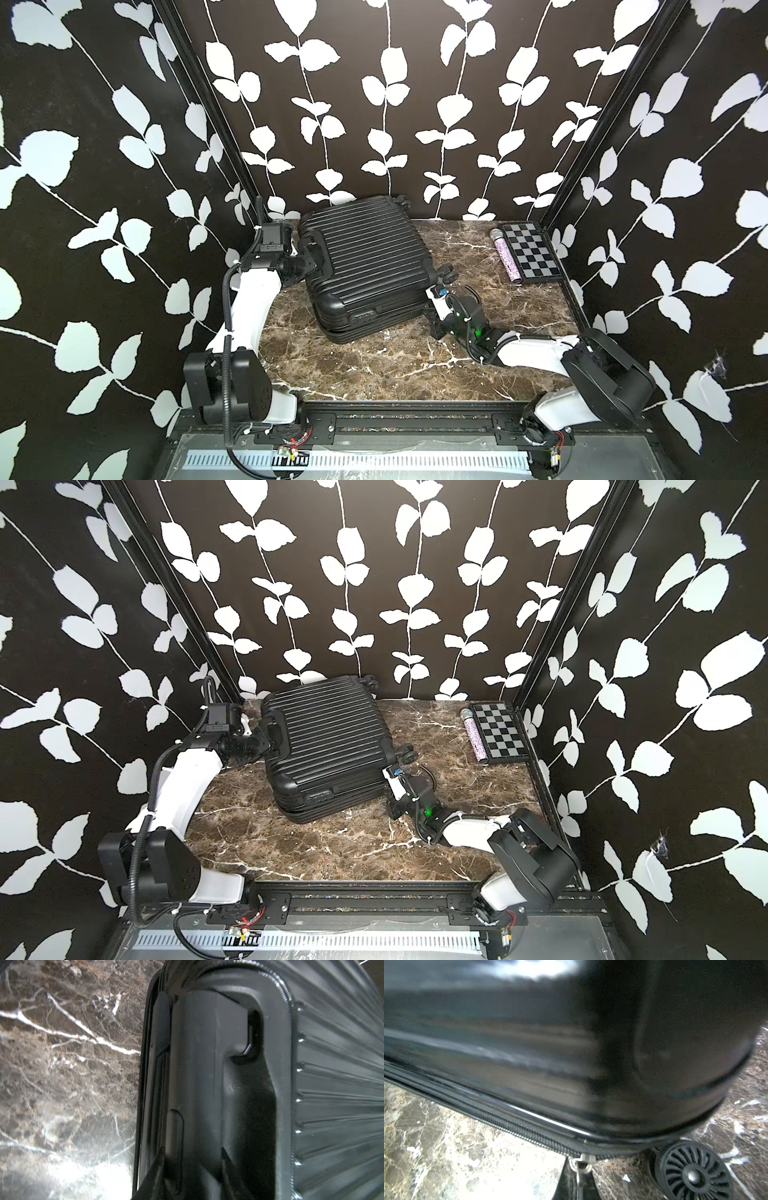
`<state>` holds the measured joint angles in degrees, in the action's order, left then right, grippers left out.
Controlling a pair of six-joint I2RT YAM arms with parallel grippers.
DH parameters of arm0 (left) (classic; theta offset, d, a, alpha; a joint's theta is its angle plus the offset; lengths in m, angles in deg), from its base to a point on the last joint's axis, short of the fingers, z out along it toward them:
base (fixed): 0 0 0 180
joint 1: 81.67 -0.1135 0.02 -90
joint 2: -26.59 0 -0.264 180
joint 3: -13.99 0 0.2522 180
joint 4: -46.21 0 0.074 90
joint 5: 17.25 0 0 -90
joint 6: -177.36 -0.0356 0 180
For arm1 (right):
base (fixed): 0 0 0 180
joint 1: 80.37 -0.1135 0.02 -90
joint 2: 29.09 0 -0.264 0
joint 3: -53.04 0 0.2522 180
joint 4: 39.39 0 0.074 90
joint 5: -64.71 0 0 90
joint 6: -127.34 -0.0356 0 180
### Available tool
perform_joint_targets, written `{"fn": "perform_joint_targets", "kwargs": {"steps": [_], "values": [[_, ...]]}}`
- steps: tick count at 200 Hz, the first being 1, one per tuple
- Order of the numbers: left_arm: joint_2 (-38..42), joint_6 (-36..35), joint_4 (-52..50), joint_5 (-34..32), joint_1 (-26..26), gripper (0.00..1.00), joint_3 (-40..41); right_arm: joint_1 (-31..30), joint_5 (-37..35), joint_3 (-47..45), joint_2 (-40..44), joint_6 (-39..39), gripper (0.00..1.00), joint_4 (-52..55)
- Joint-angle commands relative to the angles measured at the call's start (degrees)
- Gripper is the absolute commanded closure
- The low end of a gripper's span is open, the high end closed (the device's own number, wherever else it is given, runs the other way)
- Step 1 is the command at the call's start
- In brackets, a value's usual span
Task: Close the suitcase zippers
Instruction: Zip the zipper on the suitcase.
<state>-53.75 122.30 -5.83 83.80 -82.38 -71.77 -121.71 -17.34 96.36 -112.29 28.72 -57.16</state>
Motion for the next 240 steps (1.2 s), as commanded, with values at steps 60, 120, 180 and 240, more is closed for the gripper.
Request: {"fn": "perform_joint_targets", "kwargs": {"steps": [60, 120, 180, 240], "values": [[7.37, 22.21, 12.98, -3.60, 7.63, 1.00, 0.66, -5.28, 5.85, 7.38, 4.54, 5.85, 1.00, 6.19], [9.49, 27.08, 16.60, -18.71, 17.36, 1.00, 4.71, -8.97, 6.31, 11.29, 1.01, 4.85, 1.00, 5.64], [8.81, 35.17, 22.80, -31.53, 26.46, 1.00, 9.67, -17.71, 3.07, 15.40, -1.63, 3.02, 1.00, 2.88], [5.59, 40.03, 25.43, -40.83, 32.83, 1.00, 8.07, -22.96, 3.87, 20.17, -4.71, 3.46, 1.00, 3.86]]}}
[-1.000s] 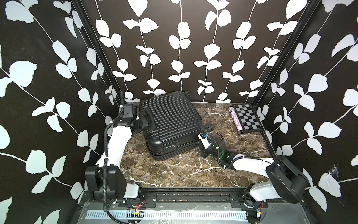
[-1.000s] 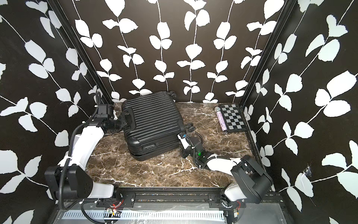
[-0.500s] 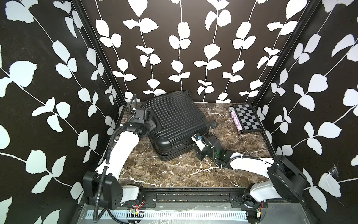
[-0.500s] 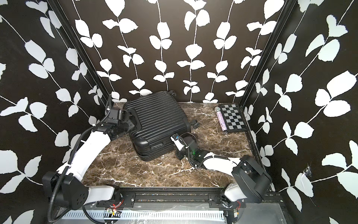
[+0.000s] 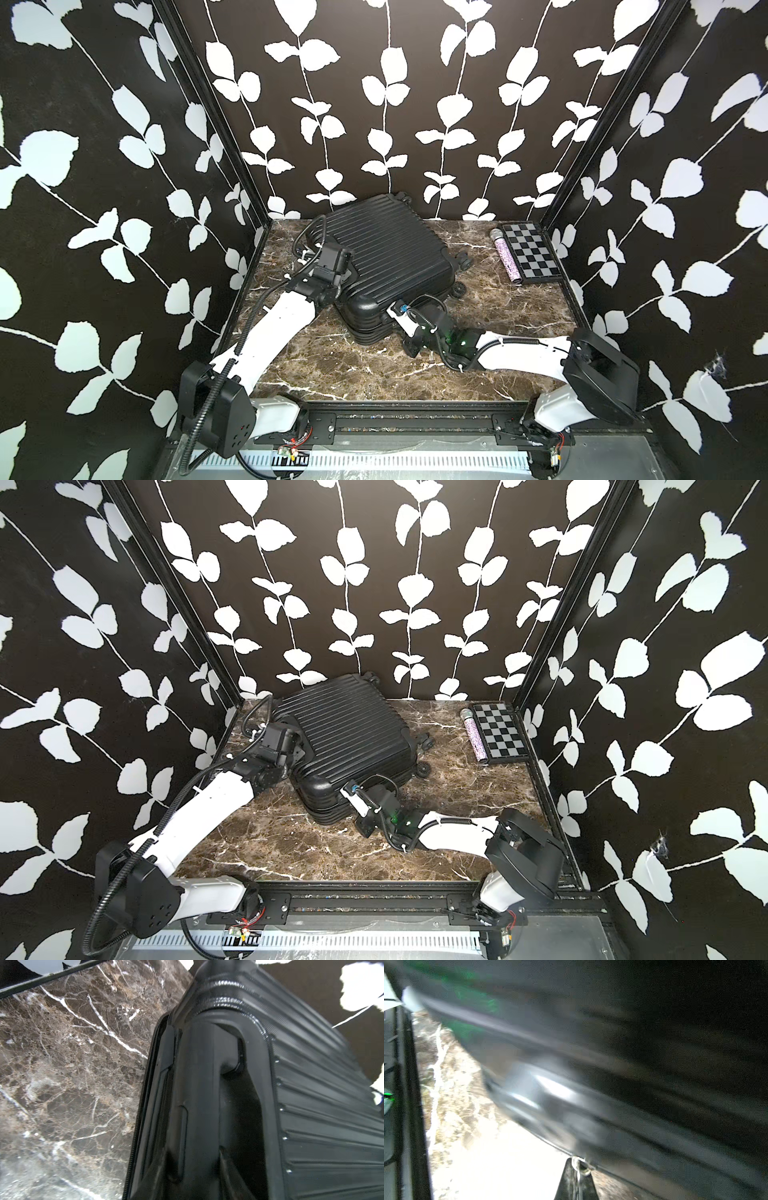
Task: Close the suitcase zippers
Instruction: Zip the zipper on the suitcase.
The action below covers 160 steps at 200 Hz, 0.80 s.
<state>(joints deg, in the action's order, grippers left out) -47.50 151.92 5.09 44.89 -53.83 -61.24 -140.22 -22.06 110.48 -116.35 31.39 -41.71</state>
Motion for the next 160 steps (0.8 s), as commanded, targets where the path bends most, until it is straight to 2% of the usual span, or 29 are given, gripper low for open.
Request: {"fn": "perform_joint_targets", "kwargs": {"steps": [1, 60, 79, 124, 160], "values": [[-0.73, 10.41, 14.51, -2.02, 4.40, 1.00, -2.53, -4.51, 8.61, 6.15, -0.73, 0.78, 1.00, -11.56], [-2.47, 12.36, 17.17, -8.50, 9.10, 1.00, -4.20, -7.02, 13.26, 12.95, -6.28, 1.06, 1.00, -11.42], [-3.16, 12.37, 16.76, -8.69, 9.55, 1.00, -4.97, -7.49, 13.91, 14.27, -7.10, 1.37, 1.00, -11.07], [-2.35, 13.52, 10.51, -9.67, 9.66, 1.00, -5.07, -7.06, 0.13, 11.57, -5.86, 2.35, 1.00, -8.35], [-0.05, 16.81, 9.25, -8.53, 9.98, 1.00, -1.48, -4.18, -5.25, 7.99, -4.03, 0.25, 1.00, -6.58]]}}
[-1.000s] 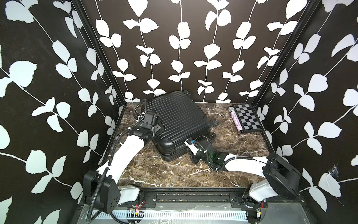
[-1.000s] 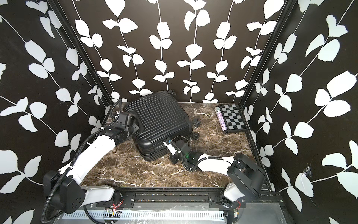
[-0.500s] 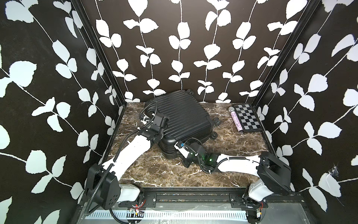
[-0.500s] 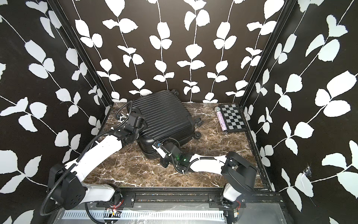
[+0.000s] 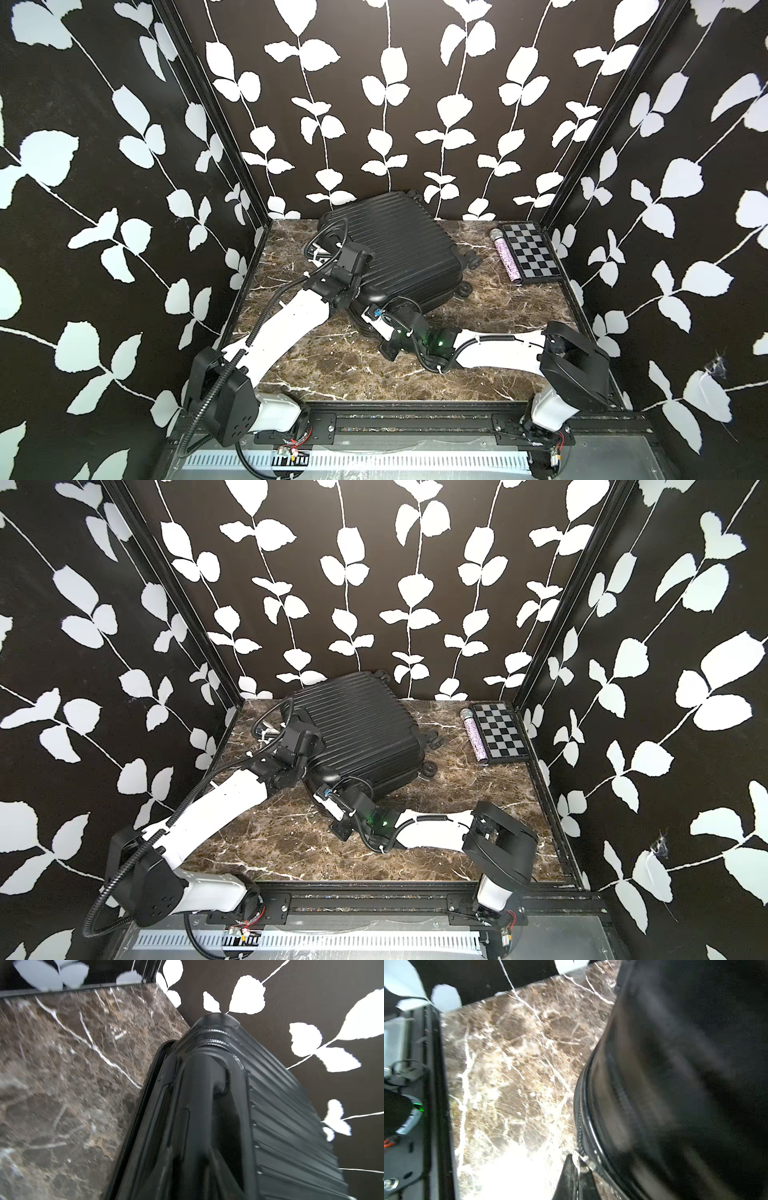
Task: Close the suitcase zippers
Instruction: Zip the zipper on the suitcase.
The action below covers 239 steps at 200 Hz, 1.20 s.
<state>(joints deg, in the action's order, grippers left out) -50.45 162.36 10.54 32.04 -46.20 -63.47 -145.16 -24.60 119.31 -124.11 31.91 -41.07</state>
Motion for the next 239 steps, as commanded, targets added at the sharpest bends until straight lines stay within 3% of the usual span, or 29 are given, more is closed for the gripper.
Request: {"fn": "perform_joint_targets", "kwargs": {"steps": [1, 45, 66, 76, 96, 114, 121, 133, 144, 150, 153, 162, 182, 192, 204, 225, 239], "values": [[2.97, 6.42, 3.76, 4.32, 2.38, 1.00, 0.76, 0.78, -2.84, -0.97, 4.25, -0.28, 1.00, -7.09], [5.42, 9.60, 2.14, 1.80, 6.84, 1.00, 3.26, 4.14, -4.36, -4.96, 8.00, 0.24, 1.00, -5.36], [5.79, 8.46, -0.10, 0.69, 7.14, 1.00, 2.68, 5.82, -4.95, -6.47, 10.01, 1.30, 1.00, -3.32], [5.68, 4.69, -1.46, -0.08, 7.15, 1.00, 1.31, 6.53, -5.27, -7.07, 10.71, 1.65, 1.00, -2.22], [4.07, -7.07, -8.37, -3.63, 6.55, 0.60, -5.27, 7.94, -5.52, -8.65, 12.17, 1.85, 1.00, -1.36], [1.76, -19.29, -14.20, -4.65, 5.06, 0.44, -11.17, 9.41, -6.12, -9.79, 13.18, 1.59, 1.00, -0.84], [1.23, -27.11, -13.13, -2.94, 2.56, 0.40, -12.01, 9.96, -6.27, -10.31, 13.59, 1.52, 1.00, -0.69], [0.88, -41.35, -10.41, 4.03, -0.49, 0.36, -12.58, 10.88, -6.14, -10.99, 14.24, 1.42, 1.00, -0.57], [1.16, -58.07, -5.44, 17.50, -3.45, 0.34, -11.37, 11.75, -6.06, -11.42, 14.81, 1.31, 1.00, -0.23], [1.15, -62.67, -4.45, 21.50, -4.76, 0.33, -11.33, 12.32, -5.81, -11.64, 15.16, 1.35, 1.00, 0.19], [1.11, -68.73, -4.63, 22.92, -5.00, 0.31, -11.42, 12.41, -5.84, -11.71, 15.28, 1.38, 1.00, 0.38], [0.15, -76.66, -5.98, 25.87, -6.20, 0.30, -13.00, 12.82, -5.77, -11.95, 15.71, 1.33, 1.00, 0.82], [-2.13, -93.85, -9.51, 28.41, -7.85, 0.40, -16.75, 13.55, -5.53, -12.61, 16.64, 1.34, 1.00, 1.07], [-1.95, -102.37, -10.08, 31.27, -8.83, 0.41, -16.96, 13.73, -5.43, -12.84, 16.96, 1.40, 1.00, 1.18], [-1.11, -111.37, -12.05, 42.75, -12.58, 0.39, -17.18, 13.89, -5.35, -12.96, 17.40, 1.40, 1.00, 1.23], [-0.27, -126.96, -16.64, 71.38, -22.01, 0.31, -17.15, 14.00, -5.35, -12.87, 17.61, 1.48, 1.00, 1.55], [-1.54, -135.72, -20.72, 81.94, -24.99, 0.29, -18.56, 13.99, -5.36, -12.80, 17.58, 1.49, 1.00, 1.62]]}}
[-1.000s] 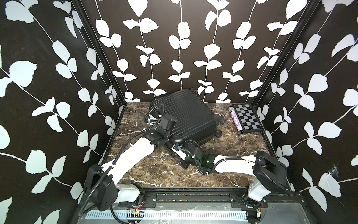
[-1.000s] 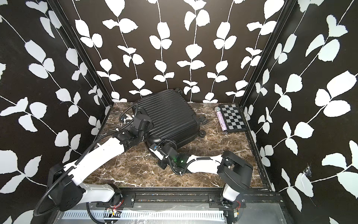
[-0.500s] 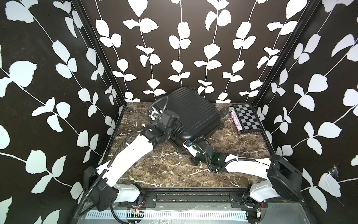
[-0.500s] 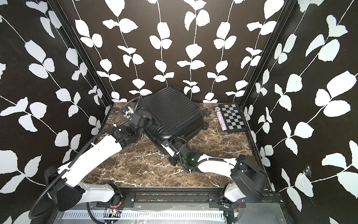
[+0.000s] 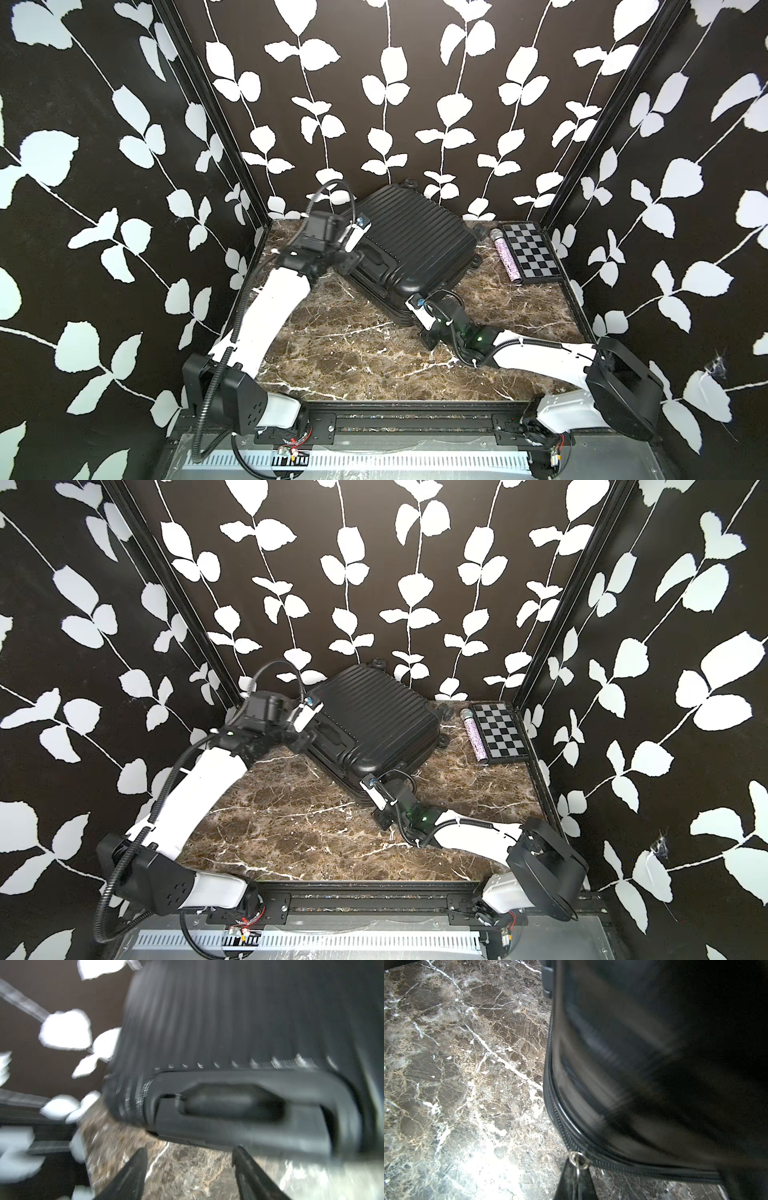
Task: Close the suitcase zippers
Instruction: Zip the zipper on the suitcase.
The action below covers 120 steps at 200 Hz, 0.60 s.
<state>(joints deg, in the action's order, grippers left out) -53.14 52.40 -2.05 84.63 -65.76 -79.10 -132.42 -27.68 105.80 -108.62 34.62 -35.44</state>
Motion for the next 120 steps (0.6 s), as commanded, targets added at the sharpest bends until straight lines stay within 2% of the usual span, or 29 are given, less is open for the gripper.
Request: {"fn": "perform_joint_targets", "kwargs": {"steps": [1, 15, 36, 60, 93, 120], "values": [[0.98, -26.29, -8.57, 29.70, -5.52, 0.29, -3.11, 1.30, -2.27, 0.71, 2.05, -1.22, 1.00, -4.01], [-2.47, -34.19, -15.17, 32.25, -5.69, 0.29, -6.89, 1.34, -2.18, 0.96, 1.93, -1.19, 1.00, -3.95], [-7.42, -40.78, -21.58, 32.36, -5.71, 0.30, -11.81, 1.35, -2.24, 1.07, 1.92, -1.15, 1.00, -3.64], [-10.24, -42.78, -21.58, 31.34, -5.23, 0.29, -13.31, 1.36, -2.32, 1.12, 1.95, -1.15, 1.00, -3.38], [-13.70, -45.71, -22.96, 25.50, -2.70, 0.28, -15.62, 1.34, -2.32, 1.57, 1.90, -1.13, 1.00, -3.25], [-15.71, -45.81, -17.92, 23.03, -1.76, 0.26, -15.17, 1.34, -2.20, 1.68, 1.91, -1.12, 1.00, -3.06]]}}
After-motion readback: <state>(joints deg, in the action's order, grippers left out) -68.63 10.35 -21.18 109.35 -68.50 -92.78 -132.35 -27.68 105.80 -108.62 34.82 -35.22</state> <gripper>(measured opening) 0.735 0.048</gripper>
